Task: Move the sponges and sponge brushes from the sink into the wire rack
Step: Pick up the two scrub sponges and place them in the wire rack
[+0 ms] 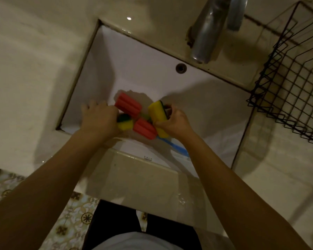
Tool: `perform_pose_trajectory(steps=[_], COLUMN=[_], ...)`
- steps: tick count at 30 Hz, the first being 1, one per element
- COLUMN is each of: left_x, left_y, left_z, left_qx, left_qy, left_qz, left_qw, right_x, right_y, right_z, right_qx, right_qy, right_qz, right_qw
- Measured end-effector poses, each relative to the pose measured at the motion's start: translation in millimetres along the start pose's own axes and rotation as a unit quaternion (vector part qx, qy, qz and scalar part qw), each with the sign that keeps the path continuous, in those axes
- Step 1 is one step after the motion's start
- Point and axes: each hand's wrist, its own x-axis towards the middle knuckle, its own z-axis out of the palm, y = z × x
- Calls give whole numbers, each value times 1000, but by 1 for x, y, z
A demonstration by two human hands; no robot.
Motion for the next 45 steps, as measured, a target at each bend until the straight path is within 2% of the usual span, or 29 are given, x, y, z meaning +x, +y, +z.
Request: perform_pose_trajectory(steps=[3, 7, 10, 15, 18, 22, 27, 31, 33, 37, 39, 42, 45], left_x=[1, 0, -3, -15, -28, -59, -94, -99, -101, -92, -90, -83, -68], left_y=[-1, -5, -5, -5, -3, 23, 81, 119, 195, 221, 251, 305, 344], left_z=[2, 14, 14, -13, -35, -61, -92, -120, -145, -162, -167, -172, -168], left_qx=[7, -79, -62, -35, -42, -89, -130, -121, -102, -70, -54, -42, -18], left_qy=[-37, -91, -100, -119, -59, 16, 67, 113, 143, 191, 208, 217, 223], left_qz=[20, 51, 33, -26, -18, 49, 146, 184, 261, 283, 301, 322, 336], left_qw=[999, 991, 993, 992, 997, 995, 978, 969, 949, 937, 929, 921, 915], right_x=[-7, -24, -38, -70, -88, -110, -145, -175, -211, -219, -218, -209, -201], right_y=[2, 7, 10, 10, 11, 5, -10, -15, 15, 23, 34, 53, 66], right_z=[-3, -8, -15, -35, -46, -60, -104, -152, -219, -247, -266, -292, -304], right_qx=[-10, 56, 99, 103, 119, 129, 130, 66, 64, 99, 89, 66, 45], right_qy=[-52, -85, -78, -63, -43, -51, -66, -6, 110, 169, 213, 245, 278], right_qz=[-4, 26, 47, 30, 39, 46, -27, -75, -70, -87, -72, -35, -33], right_qw=[999, 994, 991, 992, 991, 989, 989, 995, 989, 977, 970, 967, 959])
